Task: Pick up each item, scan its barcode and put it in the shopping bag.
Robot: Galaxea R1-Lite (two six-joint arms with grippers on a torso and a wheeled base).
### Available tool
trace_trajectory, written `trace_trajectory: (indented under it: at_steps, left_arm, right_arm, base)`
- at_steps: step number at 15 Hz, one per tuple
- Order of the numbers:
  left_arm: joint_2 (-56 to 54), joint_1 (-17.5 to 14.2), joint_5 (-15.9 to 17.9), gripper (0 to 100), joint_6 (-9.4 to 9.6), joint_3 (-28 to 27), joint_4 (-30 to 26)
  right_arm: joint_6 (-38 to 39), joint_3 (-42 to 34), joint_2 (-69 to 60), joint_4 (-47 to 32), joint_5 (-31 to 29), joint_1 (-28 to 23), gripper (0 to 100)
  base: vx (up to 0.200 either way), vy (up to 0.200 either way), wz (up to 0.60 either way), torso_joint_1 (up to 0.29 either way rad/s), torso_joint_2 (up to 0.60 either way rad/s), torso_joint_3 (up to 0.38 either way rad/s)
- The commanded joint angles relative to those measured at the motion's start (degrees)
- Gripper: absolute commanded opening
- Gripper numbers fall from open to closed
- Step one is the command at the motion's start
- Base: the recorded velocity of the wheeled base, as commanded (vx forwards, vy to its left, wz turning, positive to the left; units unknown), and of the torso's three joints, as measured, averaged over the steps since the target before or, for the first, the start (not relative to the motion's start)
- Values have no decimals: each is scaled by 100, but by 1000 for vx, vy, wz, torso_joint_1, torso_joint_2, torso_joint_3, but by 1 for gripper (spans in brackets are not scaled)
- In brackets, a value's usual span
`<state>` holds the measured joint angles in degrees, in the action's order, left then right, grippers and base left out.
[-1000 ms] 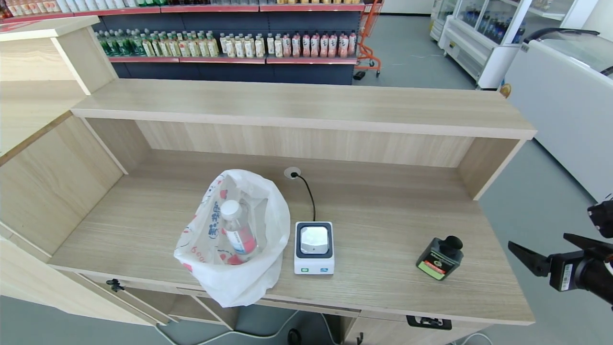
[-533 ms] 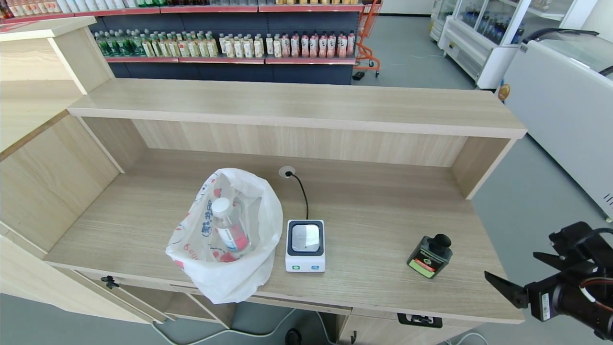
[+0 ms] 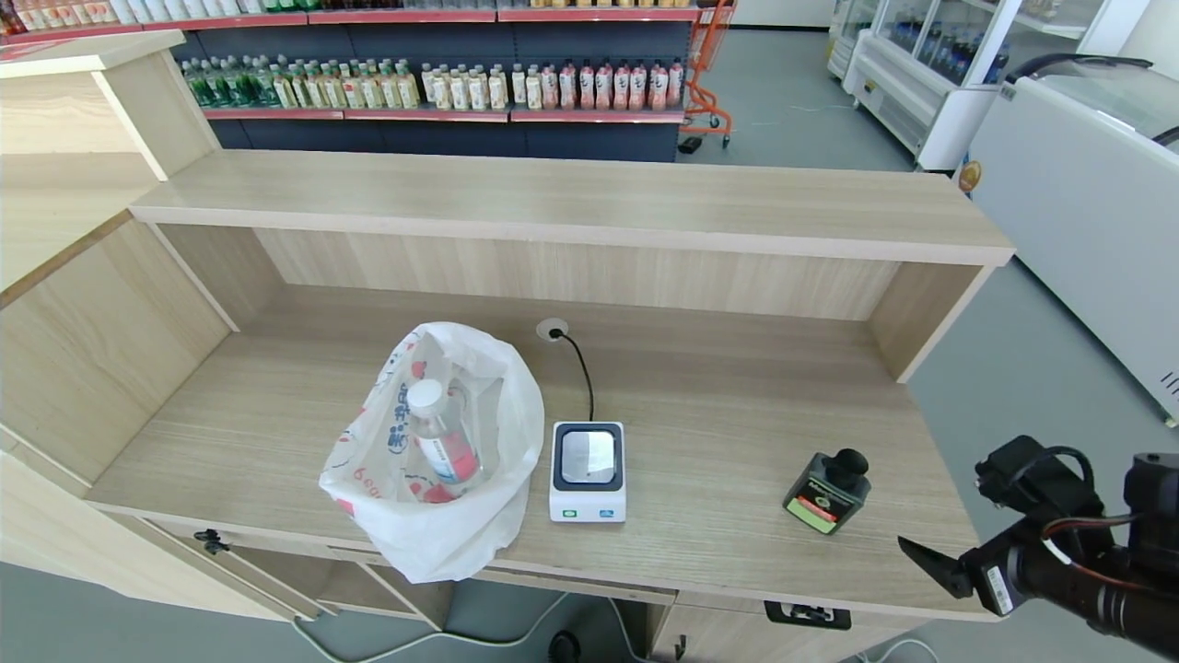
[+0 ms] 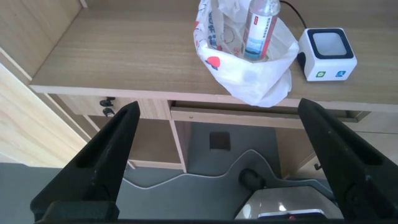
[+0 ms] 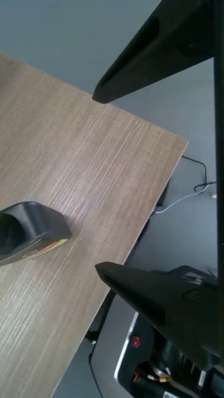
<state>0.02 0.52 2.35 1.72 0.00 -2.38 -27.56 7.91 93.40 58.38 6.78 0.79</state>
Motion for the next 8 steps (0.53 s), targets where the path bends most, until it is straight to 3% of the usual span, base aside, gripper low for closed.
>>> trace_trajectory:
  at_steps: [1, 4, 8]
  left_arm:
    - [-2, 0, 2, 100, -5, 0, 0]
    - [-2, 0, 2, 100, -5, 0, 0]
    - [-2, 0, 2, 100, -5, 0, 0]
  right_arm:
    - [-12, 246, 837, 420, 17, 61, 100]
    - [-12, 290, 1672, 1343, 34, 140, 100]
    - [58, 395, 2103, 1562, 96, 474, 100]
  base:
    - [0, 0, 0, 0, 0, 0]
    - [0, 0, 0, 0, 0, 0]
    - [0, 0, 0, 0, 0, 0]
